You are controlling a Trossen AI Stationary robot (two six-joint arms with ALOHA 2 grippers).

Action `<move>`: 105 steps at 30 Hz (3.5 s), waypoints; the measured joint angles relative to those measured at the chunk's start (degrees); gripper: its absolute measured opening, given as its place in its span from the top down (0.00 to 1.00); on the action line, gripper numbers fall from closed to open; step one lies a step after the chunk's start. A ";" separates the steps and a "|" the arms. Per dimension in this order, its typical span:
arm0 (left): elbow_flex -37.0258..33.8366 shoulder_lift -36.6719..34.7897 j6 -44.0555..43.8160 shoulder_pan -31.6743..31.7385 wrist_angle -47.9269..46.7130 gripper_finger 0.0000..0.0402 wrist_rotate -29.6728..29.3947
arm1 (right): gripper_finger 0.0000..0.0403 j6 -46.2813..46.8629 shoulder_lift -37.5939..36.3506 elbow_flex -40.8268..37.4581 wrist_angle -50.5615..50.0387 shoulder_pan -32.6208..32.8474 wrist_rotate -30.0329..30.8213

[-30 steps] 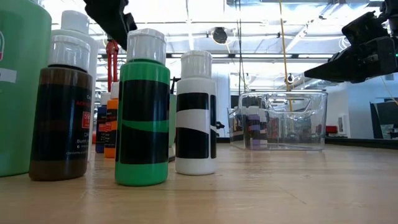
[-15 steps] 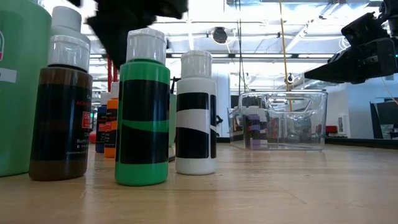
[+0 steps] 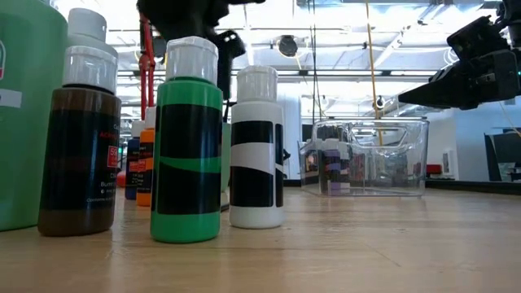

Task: Pick & Place Paint Supplies
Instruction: Put the white paint bottle into the transparent bin

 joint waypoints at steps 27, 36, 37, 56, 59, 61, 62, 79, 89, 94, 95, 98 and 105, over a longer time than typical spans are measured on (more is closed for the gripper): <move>16.50 13.18 1.17 -5.09 1.21 0.26 12.66 | 0.99 0.00 1.26 0.01 -0.09 -0.01 -0.01; 16.20 13.86 1.91 -7.40 2.71 0.26 4.28 | 0.99 0.17 1.78 0.01 -0.02 -0.01 0.00; 15.93 13.97 1.91 -7.40 2.32 0.26 3.04 | 0.99 0.19 1.78 0.02 -0.02 -0.01 -0.02; 12.39 14.05 3.11 -6.68 2.49 0.34 6.37 | 0.99 0.01 1.86 0.01 0.00 -0.02 0.00; 12.39 14.05 3.14 -6.66 2.96 0.41 6.37 | 0.99 0.02 1.86 0.02 0.00 -0.02 0.00; 12.39 14.05 3.49 -6.66 3.41 0.46 6.35 | 0.99 0.00 1.86 0.00 0.00 -0.02 0.00; 12.39 14.05 3.86 -6.66 3.69 0.48 6.36 | 0.99 0.00 1.86 0.00 0.00 -0.02 0.00; 12.52 13.95 4.42 -5.78 5.93 0.77 8.50 | 0.99 0.00 1.86 0.01 0.00 -0.02 0.00; 29.05 13.42 2.00 0.09 -5.45 0.77 7.77 | 0.99 0.00 1.86 0.02 0.03 -0.02 0.00; 40.47 13.16 1.90 7.56 -7.49 0.77 5.29 | 0.99 0.00 1.86 0.00 0.04 0.00 0.00; 41.48 13.16 2.25 9.21 -7.20 0.77 4.98 | 0.99 0.00 1.86 0.01 0.04 -0.02 0.01; 42.09 13.35 3.39 14.47 -6.25 0.77 4.23 | 0.99 -0.04 1.86 0.02 0.08 -0.02 0.08; 42.17 18.25 5.84 24.56 6.71 0.77 6.50 | 0.99 -1.24 1.86 0.01 1.04 -0.02 0.28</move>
